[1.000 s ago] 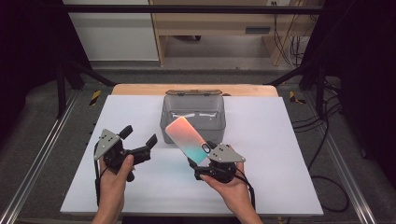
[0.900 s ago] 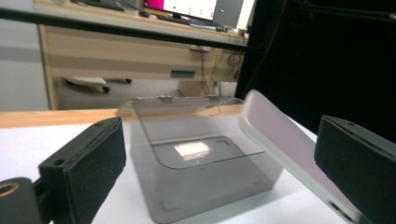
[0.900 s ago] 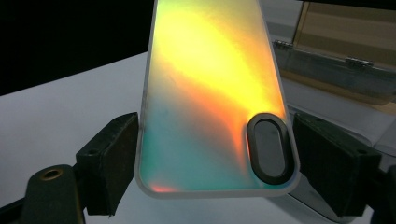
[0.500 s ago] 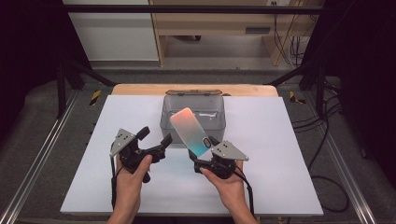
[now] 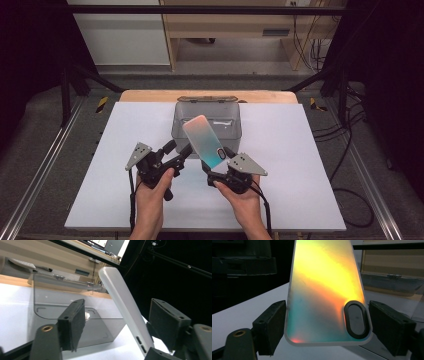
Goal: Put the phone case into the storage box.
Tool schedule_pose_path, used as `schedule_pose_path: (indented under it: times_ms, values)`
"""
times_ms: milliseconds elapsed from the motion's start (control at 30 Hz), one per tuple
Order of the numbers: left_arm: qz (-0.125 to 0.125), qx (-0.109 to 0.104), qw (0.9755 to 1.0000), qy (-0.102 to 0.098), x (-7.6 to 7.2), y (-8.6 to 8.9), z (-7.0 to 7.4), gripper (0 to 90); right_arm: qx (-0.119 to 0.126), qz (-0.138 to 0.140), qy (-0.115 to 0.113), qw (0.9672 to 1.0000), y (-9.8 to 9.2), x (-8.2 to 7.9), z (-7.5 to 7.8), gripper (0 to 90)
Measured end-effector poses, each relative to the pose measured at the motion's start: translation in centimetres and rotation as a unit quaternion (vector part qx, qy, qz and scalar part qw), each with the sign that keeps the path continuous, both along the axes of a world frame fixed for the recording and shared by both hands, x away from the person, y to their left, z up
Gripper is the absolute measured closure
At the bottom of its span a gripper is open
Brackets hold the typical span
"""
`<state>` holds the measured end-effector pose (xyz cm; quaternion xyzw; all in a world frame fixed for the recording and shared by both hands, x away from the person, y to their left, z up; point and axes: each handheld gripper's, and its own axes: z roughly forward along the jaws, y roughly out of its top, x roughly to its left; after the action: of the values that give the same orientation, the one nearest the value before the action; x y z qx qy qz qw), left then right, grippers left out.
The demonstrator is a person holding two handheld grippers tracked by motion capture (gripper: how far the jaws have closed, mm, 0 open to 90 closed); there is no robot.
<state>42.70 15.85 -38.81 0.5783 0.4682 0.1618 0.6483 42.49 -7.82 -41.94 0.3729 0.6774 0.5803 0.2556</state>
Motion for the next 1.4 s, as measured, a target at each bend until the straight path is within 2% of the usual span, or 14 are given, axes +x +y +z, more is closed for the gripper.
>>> schedule_pose_path:
  times_ms: [133,233,433,500,533,567,700,833,933,1000,1067,1167,1233,1400]
  values:
    - [0.0,-0.002,1.0,0.002,0.0,-0.3,-0.1,34.9,-0.002,0.001,-0.003,1.0,0.1,-0.1,-0.1,17.6]
    - [0.001,-0.022,0.9996,0.017,-0.1,-0.7,-0.6,38.6,0.001,0.001,-0.003,1.0,0.1,-0.2,-0.1,17.6]
    - [-0.011,-0.035,0.9989,0.028,0.1,-1.2,-1.2,49.4,0.001,0.001,-0.004,1.0,0.3,-0.3,-0.2,17.6]
    - [-0.013,-0.045,0.9984,0.03,0.1,-1.3,-1.3,54.9,-0.001,0.002,-0.004,1.0,0.4,-0.3,-0.3,17.6]
    - [-0.008,-0.062,0.9975,0.034,0.2,-1.3,-1.3,58.0,0.001,0.003,-0.002,1.0,0.5,-0.4,-0.4,17.6]
    - [-0.008,-0.062,0.9975,0.034,0.2,-1.3,-1.3,60.5,-0.001,0.003,-0.002,1.0,0.6,-0.4,-0.5,17.6]
    - [-0.004,-0.09,0.9946,0.052,0.4,-1.1,-1.9,70.9,0.009,0.004,0.004,0.9999,0.8,-0.4,-0.6,17.6]
    - [-0.007,-0.096,0.9936,0.059,0.5,-1.1,-2.3,73.2,0.02,0.005,0.017,0.9996,1.0,-0.4,-1.0,17.6]
    - [-0.01,-0.106,0.9916,0.075,0.5,-1.4,-2.6,73.9,0.021,0.006,0.024,0.9995,1.1,-0.4,-1.3,17.6]
    - [-0.011,-0.095,0.9928,0.072,0.5,-1.6,-2.8,73.7,0.027,0.008,0.029,0.9992,1.2,-0.3,-1.4,17.6]
    - [-0.008,-0.096,0.9927,0.072,0.4,-1.5,-2.9,73.8,0.029,0.008,0.031,0.9991,1.3,-0.3,-1.5,17.5]
    - [-0.006,-0.11,0.9905,0.082,0.2,-1.8,-3.1,75.1,0.031,0.005,0.033,0.999,1.4,-0.3,-1.7,17.5]
    - [-0.002,-0.101,0.9919,0.077,0.0,-1.9,-3.2,75.8,0.036,0.004,0.037,0.9986,1.5,-0.2,-1.8,17.5]
    - [-0.005,-0.105,0.992,0.07,-0.1,-2.1,-3.2,78.4,0.04,0.007,0.044,0.9982,1.6,-0.2,-2.1,17.5]
